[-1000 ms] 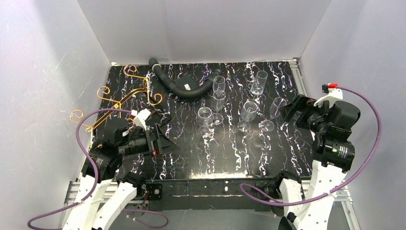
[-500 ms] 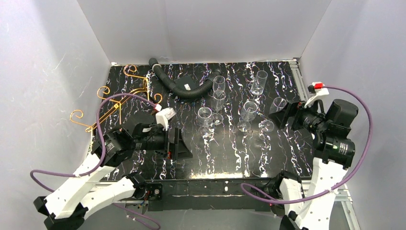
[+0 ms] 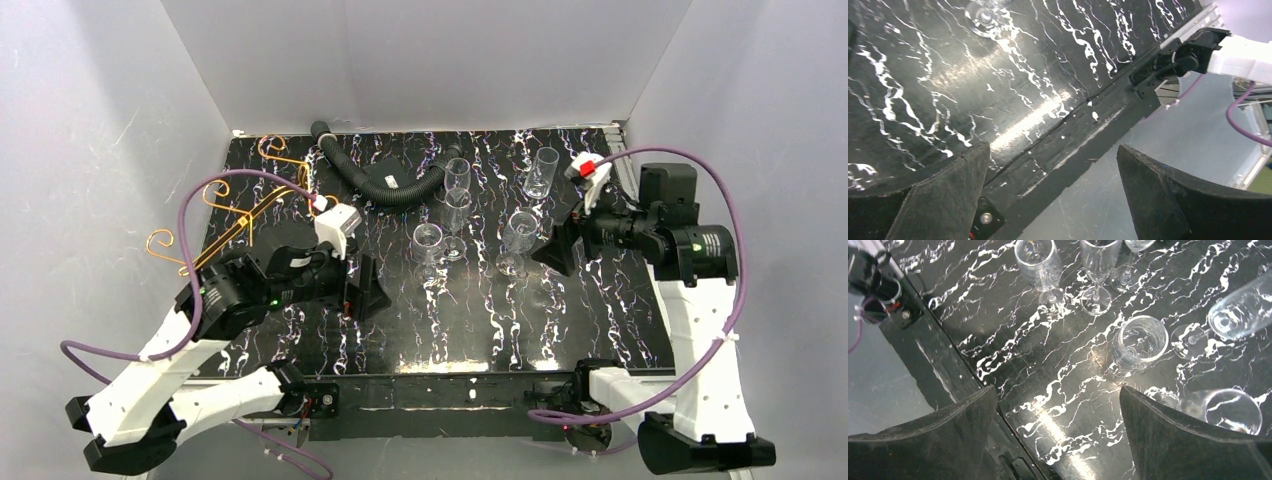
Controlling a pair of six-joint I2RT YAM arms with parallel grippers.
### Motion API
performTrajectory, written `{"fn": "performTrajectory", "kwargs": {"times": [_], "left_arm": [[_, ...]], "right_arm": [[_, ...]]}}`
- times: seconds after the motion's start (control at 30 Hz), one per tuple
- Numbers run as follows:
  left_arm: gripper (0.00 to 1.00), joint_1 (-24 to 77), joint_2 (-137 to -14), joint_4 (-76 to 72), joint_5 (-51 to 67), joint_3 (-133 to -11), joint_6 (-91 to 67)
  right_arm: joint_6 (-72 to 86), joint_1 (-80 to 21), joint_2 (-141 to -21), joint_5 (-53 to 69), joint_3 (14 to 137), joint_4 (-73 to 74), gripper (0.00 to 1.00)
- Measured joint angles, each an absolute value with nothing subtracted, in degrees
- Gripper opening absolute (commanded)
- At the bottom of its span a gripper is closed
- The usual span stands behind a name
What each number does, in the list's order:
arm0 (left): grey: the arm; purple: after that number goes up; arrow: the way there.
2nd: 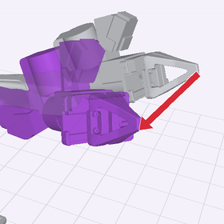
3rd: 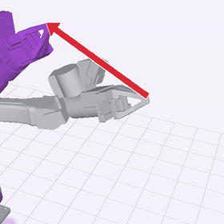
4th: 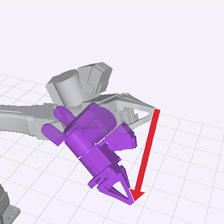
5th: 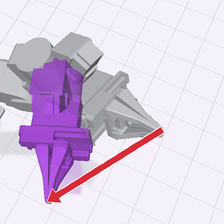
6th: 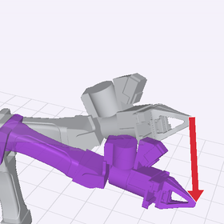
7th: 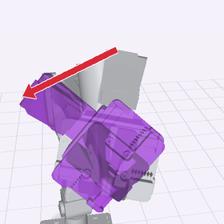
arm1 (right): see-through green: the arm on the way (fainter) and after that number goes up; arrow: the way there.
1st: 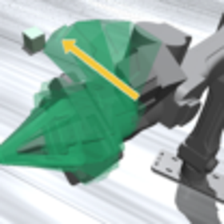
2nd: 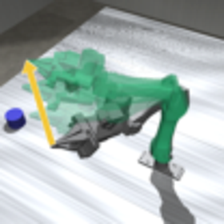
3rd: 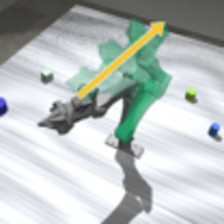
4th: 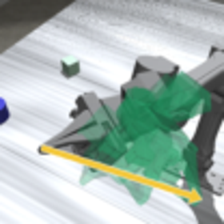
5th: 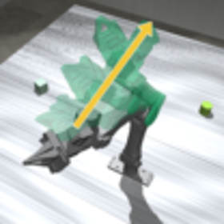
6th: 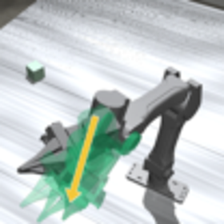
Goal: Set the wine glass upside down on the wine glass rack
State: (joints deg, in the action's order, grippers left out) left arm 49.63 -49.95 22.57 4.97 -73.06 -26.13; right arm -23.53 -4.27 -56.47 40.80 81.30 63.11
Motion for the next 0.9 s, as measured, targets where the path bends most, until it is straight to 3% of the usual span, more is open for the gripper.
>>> {"fn": "performTrajectory", "kwargs": {"times": [0.23, 0.47, 0.57, 0.8, 0.9], "left_arm": [[1.0, 49.6, -48.1, 25.4, -0.9, -75.2, -22.7], [1.0, 49.6, -49.1, 26.2, -2.5, -75.2, -22.7], [1.0, 49.6, -49.5, 26.1, -2.8, -74.9, -23.4], [1.0, 49.6, -47.6, 26.1, -4.0, -71.3, -25.9], [1.0, 49.6, -45.8, 26.1, -5.0, -69.4, -26.8]], "right_arm": [[-27.2, -10.3, -61.9, 41.0, 82.3, 63.1, 1.0], [-25.9, -23.7, -72.4, 41.3, 85.3, 62.2, 0.76], [-20.6, -26.9, -77.8, 40.1, 87.9, 58.4, 0.74], [-2.0, -33.6, -86.2, 23.7, 90.3, 49.7, 0.73], [4.0, -37.0, -87.3, 15.6, 90.3, 47.7, 0.62]]}}
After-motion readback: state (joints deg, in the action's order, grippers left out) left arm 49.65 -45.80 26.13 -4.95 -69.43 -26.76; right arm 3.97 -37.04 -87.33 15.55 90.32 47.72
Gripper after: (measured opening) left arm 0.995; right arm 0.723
